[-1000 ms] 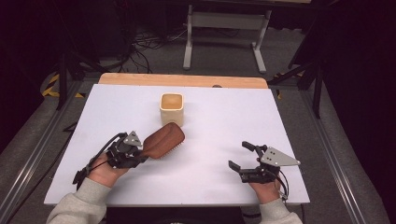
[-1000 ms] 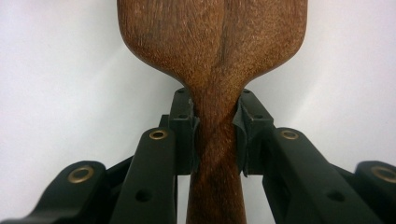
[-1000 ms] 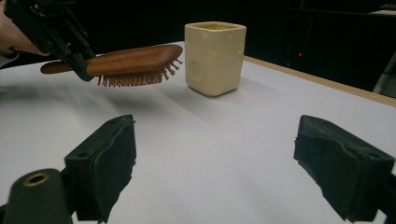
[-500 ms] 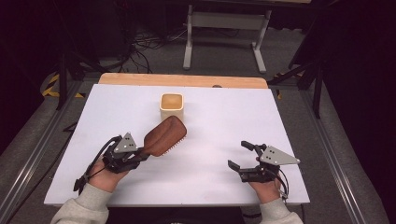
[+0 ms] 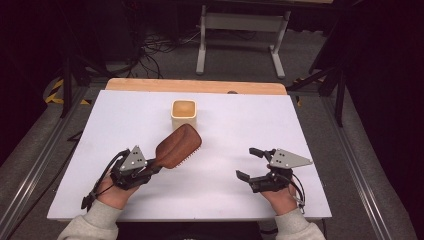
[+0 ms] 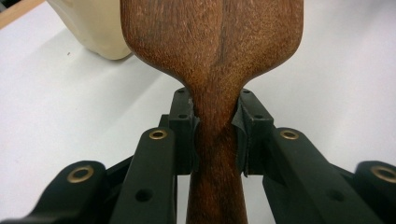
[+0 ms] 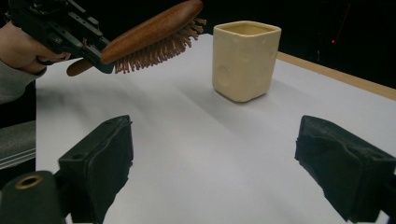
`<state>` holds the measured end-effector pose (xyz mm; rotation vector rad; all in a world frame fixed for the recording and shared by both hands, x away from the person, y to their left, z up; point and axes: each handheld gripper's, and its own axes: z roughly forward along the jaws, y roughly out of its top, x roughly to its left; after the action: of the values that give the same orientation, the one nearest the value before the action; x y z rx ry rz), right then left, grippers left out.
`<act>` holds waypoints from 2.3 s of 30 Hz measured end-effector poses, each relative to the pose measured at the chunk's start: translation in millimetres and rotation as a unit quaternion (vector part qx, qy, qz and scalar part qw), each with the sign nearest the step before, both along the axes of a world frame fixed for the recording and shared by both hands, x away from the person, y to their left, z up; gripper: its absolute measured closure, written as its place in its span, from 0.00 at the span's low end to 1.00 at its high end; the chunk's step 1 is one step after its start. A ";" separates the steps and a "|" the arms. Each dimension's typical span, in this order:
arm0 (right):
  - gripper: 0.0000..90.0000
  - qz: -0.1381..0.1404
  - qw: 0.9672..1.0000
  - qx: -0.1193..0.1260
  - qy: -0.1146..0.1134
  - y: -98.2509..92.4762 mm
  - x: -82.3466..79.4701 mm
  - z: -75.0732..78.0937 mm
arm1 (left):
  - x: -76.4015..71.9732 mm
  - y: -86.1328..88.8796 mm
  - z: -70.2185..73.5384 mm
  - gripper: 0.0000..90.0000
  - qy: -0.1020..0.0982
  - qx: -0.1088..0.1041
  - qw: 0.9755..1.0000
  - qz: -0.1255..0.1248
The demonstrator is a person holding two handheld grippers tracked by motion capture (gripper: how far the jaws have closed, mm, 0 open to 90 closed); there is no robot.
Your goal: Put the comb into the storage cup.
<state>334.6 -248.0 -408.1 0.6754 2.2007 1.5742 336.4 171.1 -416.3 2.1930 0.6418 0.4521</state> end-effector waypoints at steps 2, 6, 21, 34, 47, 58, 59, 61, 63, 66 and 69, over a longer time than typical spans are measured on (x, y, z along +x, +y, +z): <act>0.09 0.009 1.000 -0.007 0.011 9.1 4.6 7.1 | -0.5 0.1 0.1 0.81 -0.002 0.000 1.000 -0.002; 0.06 0.022 0.999 -0.013 0.024 21.9 11.1 17.5 | -1.1 0.9 0.2 0.81 -0.003 -0.003 1.000 -0.001; 0.04 0.072 0.995 -0.047 0.060 86.5 41.8 43.4 | -1.9 2.8 0.3 0.80 -0.003 -0.003 1.000 -0.003; 0.02 0.088 0.990 -0.070 0.089 129.3 67.7 43.6 | -4.2 2.7 2.7 0.80 -0.008 -0.004 1.000 -0.006; 0.02 0.100 0.985 -0.073 0.122 150.1 81.5 30.8 | -5.7 3.6 4.6 0.81 -0.013 -0.007 1.000 -0.007; 0.04 0.122 0.979 -0.060 0.150 160.2 83.7 25.0 | -6.3 2.9 3.2 0.80 -0.021 -0.007 1.000 -0.007; 0.05 0.124 0.978 -0.058 0.156 160.7 83.9 24.6 | -6.2 3.1 3.0 0.80 -0.023 -0.006 1.000 -0.007; 0.05 0.125 0.978 -0.058 0.157 160.8 83.8 24.6 | -5.7 3.0 2.3 0.80 -0.020 -0.007 1.000 -0.007; 0.09 0.126 0.977 -0.060 0.161 160.7 83.5 25.0 | -5.6 2.8 1.3 0.80 -0.021 -0.006 1.000 -0.008; 0.15 0.126 0.977 -0.058 0.164 158.5 83.0 27.0 | -5.3 2.7 0.5 0.81 -0.020 0.000 1.000 -0.011; 0.23 0.128 0.977 -0.049 0.164 155.6 82.3 30.1 | -5.5 2.5 0.0 0.81 -0.023 0.001 1.000 -0.009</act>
<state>417.0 -92.5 -378.0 0.6843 2.6822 1.5484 330.9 173.7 -416.3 2.1814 0.5973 0.4925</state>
